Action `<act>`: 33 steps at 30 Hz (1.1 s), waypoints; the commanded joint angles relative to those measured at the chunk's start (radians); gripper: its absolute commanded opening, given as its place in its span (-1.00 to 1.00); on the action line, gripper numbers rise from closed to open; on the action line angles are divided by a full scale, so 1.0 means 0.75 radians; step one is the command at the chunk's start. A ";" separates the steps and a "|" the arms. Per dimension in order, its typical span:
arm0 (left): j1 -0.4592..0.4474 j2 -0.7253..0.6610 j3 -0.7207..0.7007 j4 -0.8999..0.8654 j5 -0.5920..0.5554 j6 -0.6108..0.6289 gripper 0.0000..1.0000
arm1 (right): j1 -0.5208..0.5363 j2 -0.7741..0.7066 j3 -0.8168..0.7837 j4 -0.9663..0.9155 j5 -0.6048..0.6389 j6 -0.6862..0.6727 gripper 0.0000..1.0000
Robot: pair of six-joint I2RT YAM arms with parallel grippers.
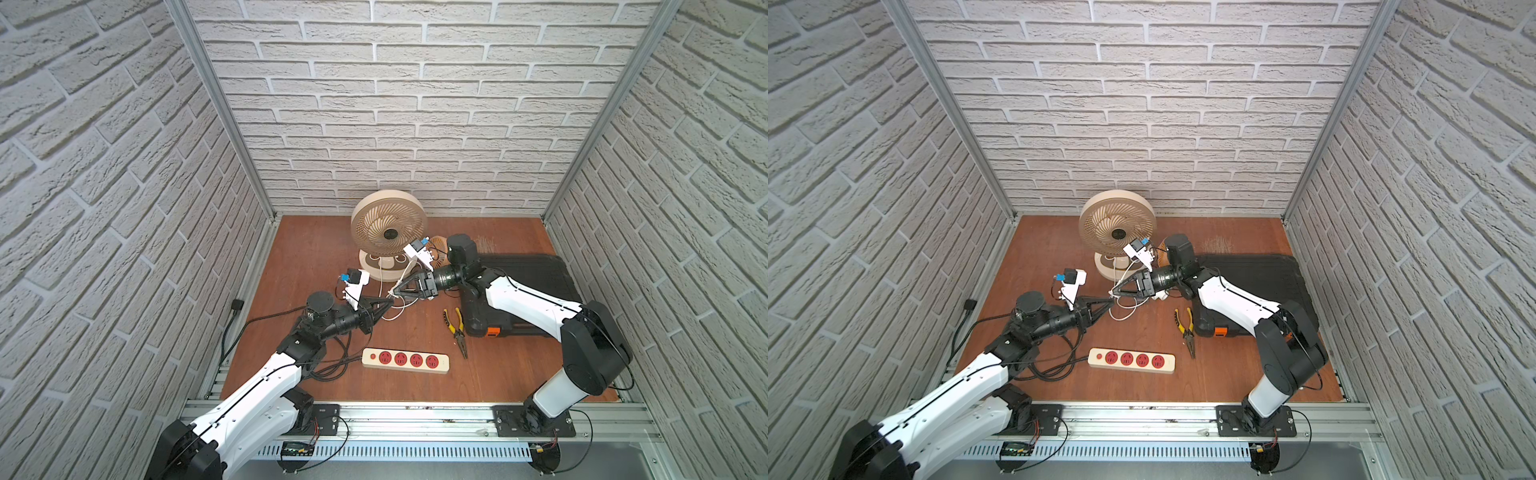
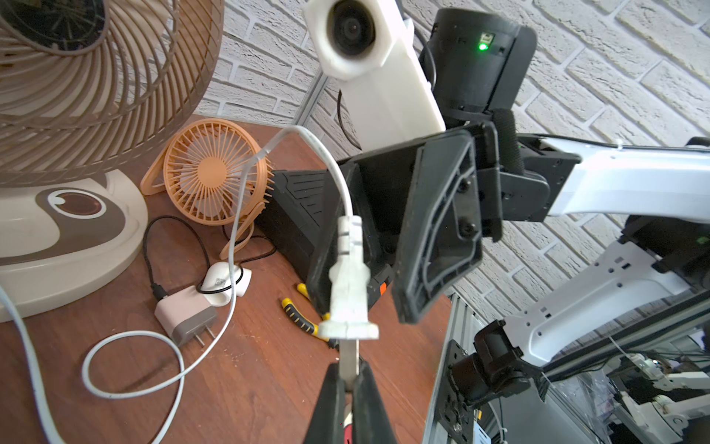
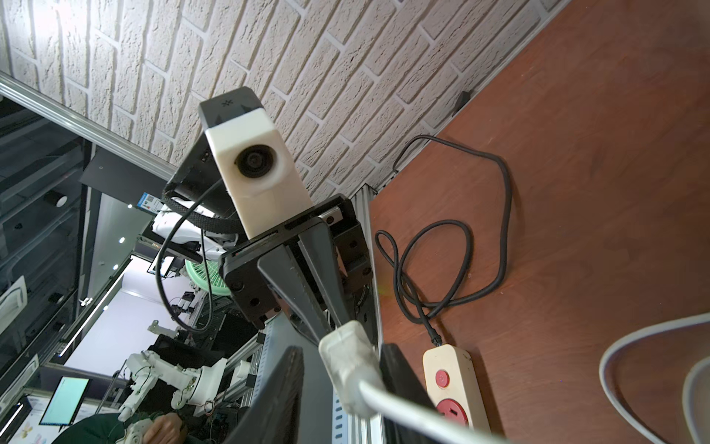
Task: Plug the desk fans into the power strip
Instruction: Insert the plug into the socket.
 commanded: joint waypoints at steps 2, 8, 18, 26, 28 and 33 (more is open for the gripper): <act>-0.007 0.030 0.038 0.101 0.064 -0.040 -1.00 | -0.019 -0.061 0.015 0.087 -0.112 -0.011 -0.35; -0.005 0.057 0.046 0.099 0.079 -0.048 -1.00 | -0.027 -0.061 0.020 0.085 -0.129 -0.011 -0.45; 0.001 0.045 0.126 -0.172 -0.063 -0.011 -0.14 | -0.024 -0.105 0.041 -0.172 0.018 -0.239 -0.93; 0.036 -0.101 0.196 -0.711 -0.442 0.003 0.44 | 0.070 -0.231 0.005 -0.586 0.474 -0.658 -0.94; 0.049 -0.139 0.196 -0.824 -0.513 0.003 0.46 | 0.113 -0.267 -0.028 -0.605 0.588 -0.713 -0.94; 0.094 -0.238 0.162 -0.980 -0.608 -0.018 0.48 | 0.224 -0.342 -0.140 -0.537 0.849 -0.750 -0.94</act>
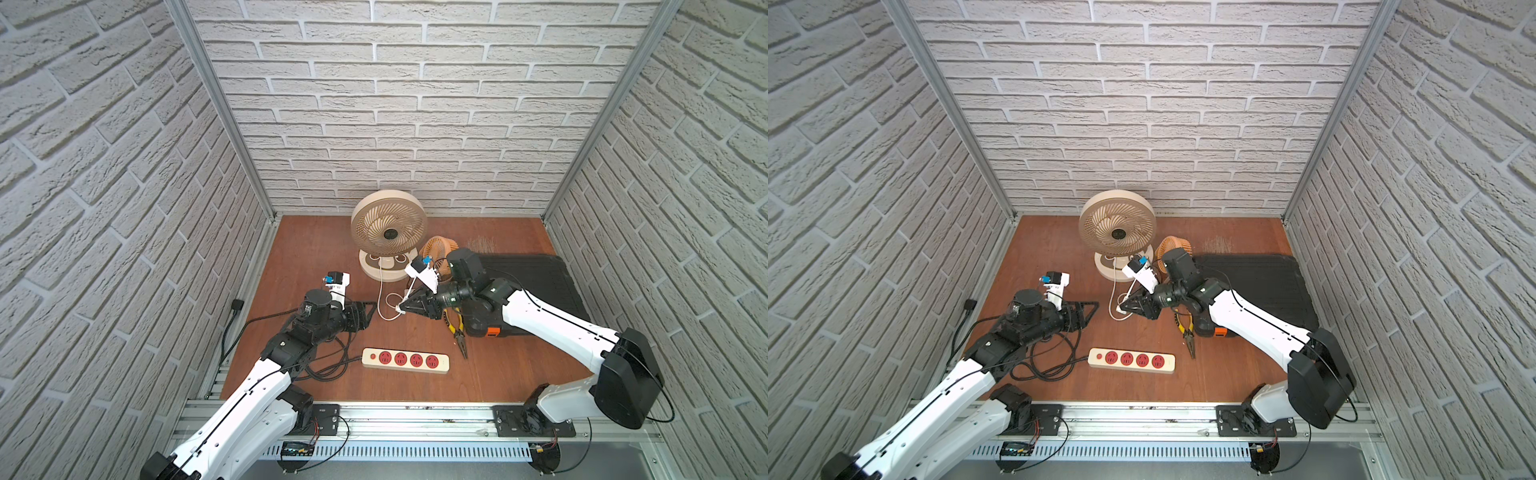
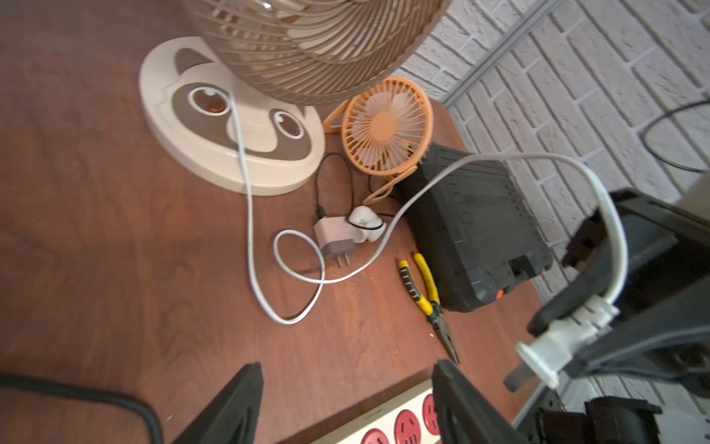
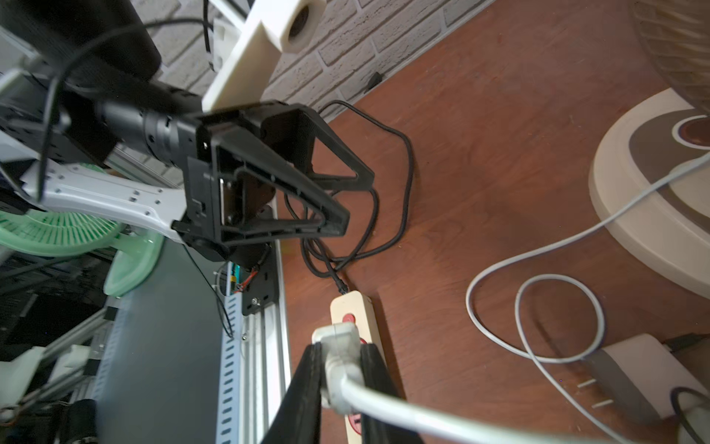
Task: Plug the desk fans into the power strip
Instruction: Insert the plug into the socket.
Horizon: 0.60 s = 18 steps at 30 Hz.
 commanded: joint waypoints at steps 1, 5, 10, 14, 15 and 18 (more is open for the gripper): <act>0.034 -0.062 -0.013 -0.159 -0.116 -0.001 0.48 | 0.068 -0.052 -0.059 0.033 0.256 -0.088 -0.94; 0.078 -0.088 -0.062 -0.204 -0.130 -0.024 0.48 | 0.164 -0.017 -0.069 0.038 0.410 -0.117 -0.93; 0.090 -0.113 -0.182 -0.214 -0.073 -0.149 0.48 | 0.228 0.048 -0.089 0.039 0.455 -0.166 -0.93; 0.079 -0.152 -0.276 -0.245 -0.067 -0.236 0.46 | 0.312 0.054 -0.149 0.116 0.508 -0.239 -0.93; 0.075 -0.157 -0.290 -0.258 -0.071 -0.244 0.45 | 0.333 0.062 -0.143 0.110 0.518 -0.244 -0.93; 0.074 -0.165 -0.317 -0.301 -0.072 -0.260 0.44 | 0.381 0.110 -0.096 0.036 0.535 -0.268 -0.93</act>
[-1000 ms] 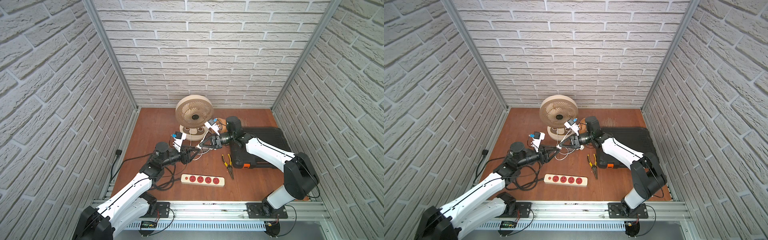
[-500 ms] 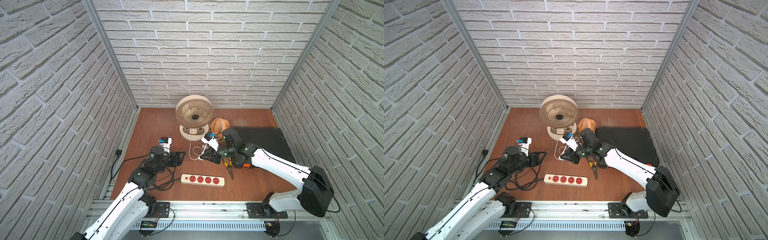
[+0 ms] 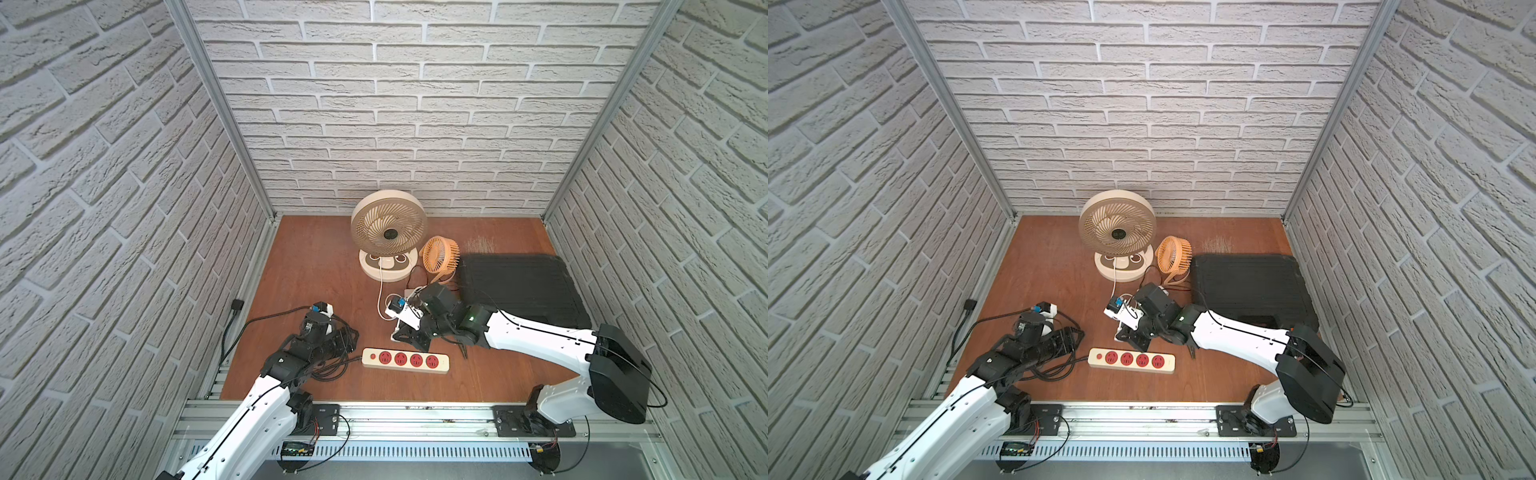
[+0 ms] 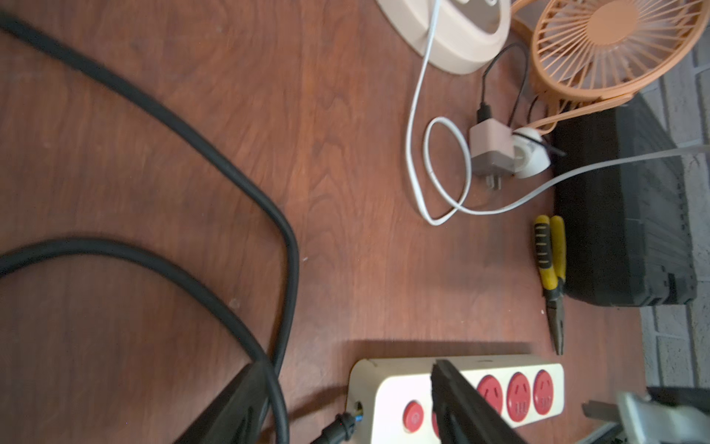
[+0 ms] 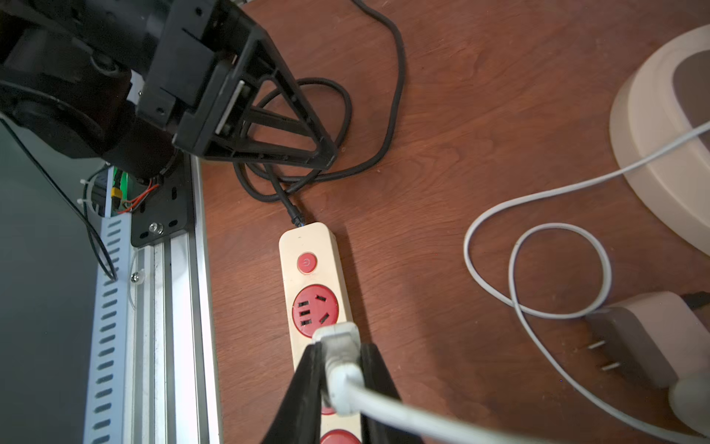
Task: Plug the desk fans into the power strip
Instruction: Insert the plug into the socket.
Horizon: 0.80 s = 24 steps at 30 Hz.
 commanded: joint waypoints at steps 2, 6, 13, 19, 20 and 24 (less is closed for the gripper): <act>-0.006 -0.030 -0.024 -0.068 0.003 -0.057 0.42 | 0.090 0.051 0.044 -0.006 0.103 -0.095 -0.93; -0.006 -0.085 -0.007 -0.187 -0.033 -0.094 0.42 | 0.185 0.110 0.066 -0.013 0.221 -0.136 -0.93; -0.006 -0.107 0.014 -0.297 -0.053 -0.145 0.42 | 0.254 0.217 0.105 -0.009 0.309 -0.156 -0.94; -0.006 -0.101 -0.008 -0.252 -0.056 -0.152 0.42 | 0.259 0.253 0.109 0.017 0.375 -0.159 -0.94; -0.006 -0.099 -0.008 -0.249 -0.057 -0.152 0.42 | 0.259 0.255 0.111 0.014 0.388 -0.164 -0.94; -0.006 -0.083 -0.012 -0.230 -0.058 -0.152 0.42 | 0.260 0.264 0.116 0.010 0.388 -0.177 -0.93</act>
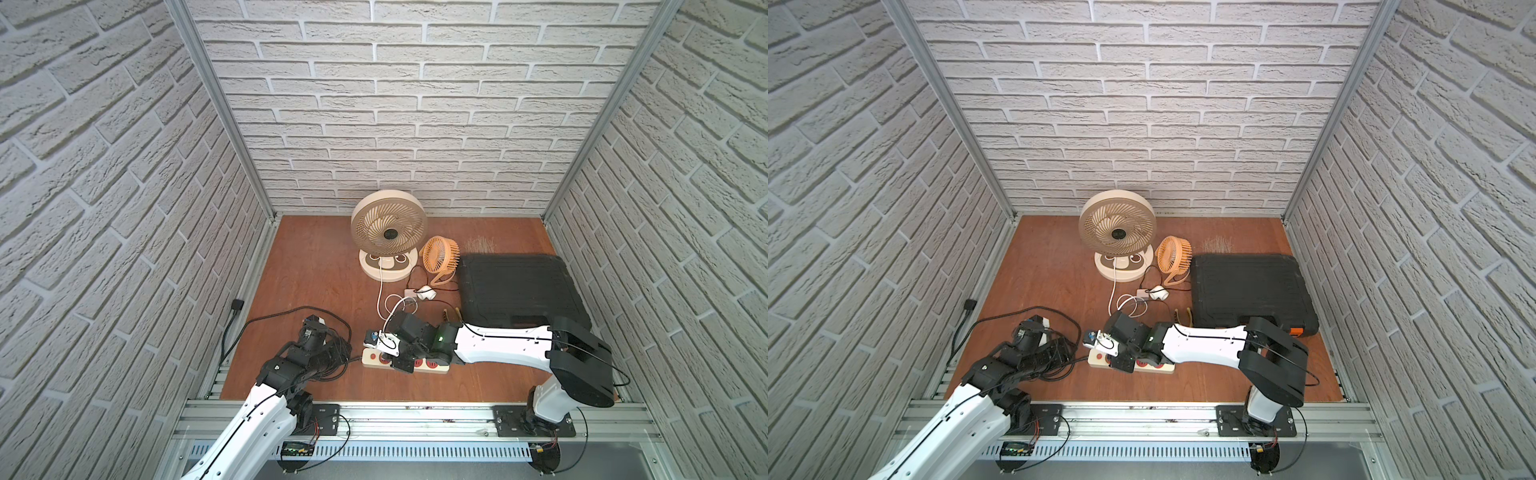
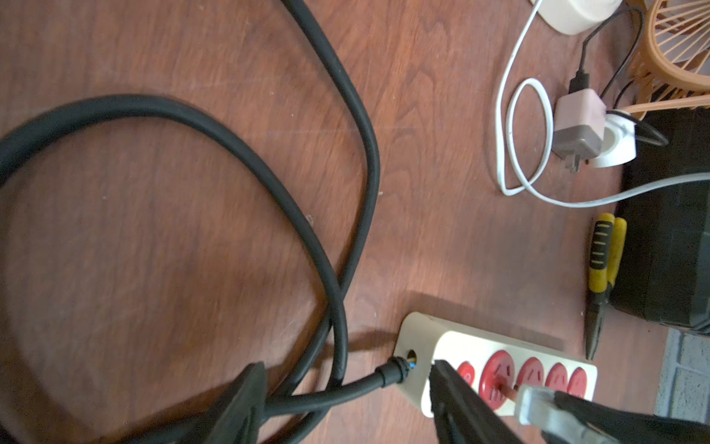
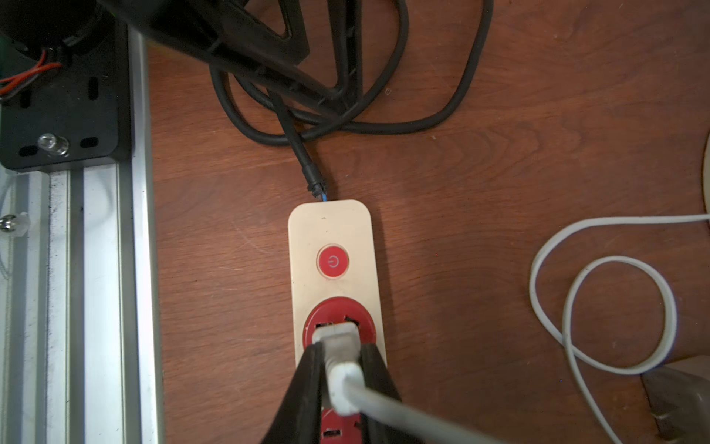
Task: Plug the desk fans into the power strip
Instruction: Insert the plug into the socket.
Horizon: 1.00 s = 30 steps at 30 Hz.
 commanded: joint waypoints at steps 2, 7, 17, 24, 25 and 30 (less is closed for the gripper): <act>-0.004 0.014 -0.007 0.040 -0.015 -0.002 0.42 | 0.005 0.031 0.036 0.014 0.016 -0.024 -0.94; -0.005 0.006 -0.005 0.037 -0.006 -0.001 0.42 | 0.008 0.052 0.021 0.035 -0.050 -0.007 -0.93; -0.004 -0.005 0.001 0.032 -0.008 -0.002 0.42 | 0.021 -0.008 -0.028 0.034 -0.036 0.024 -0.93; -0.004 -0.003 0.006 0.035 -0.006 -0.005 0.42 | 0.026 -0.024 -0.038 0.023 -0.015 0.031 -0.93; -0.004 -0.004 0.006 0.034 -0.005 -0.005 0.42 | 0.026 -0.024 -0.042 0.028 -0.012 0.031 -0.93; -0.005 -0.007 0.009 0.033 -0.002 -0.006 0.42 | 0.026 -0.011 -0.068 0.070 -0.010 0.049 -0.93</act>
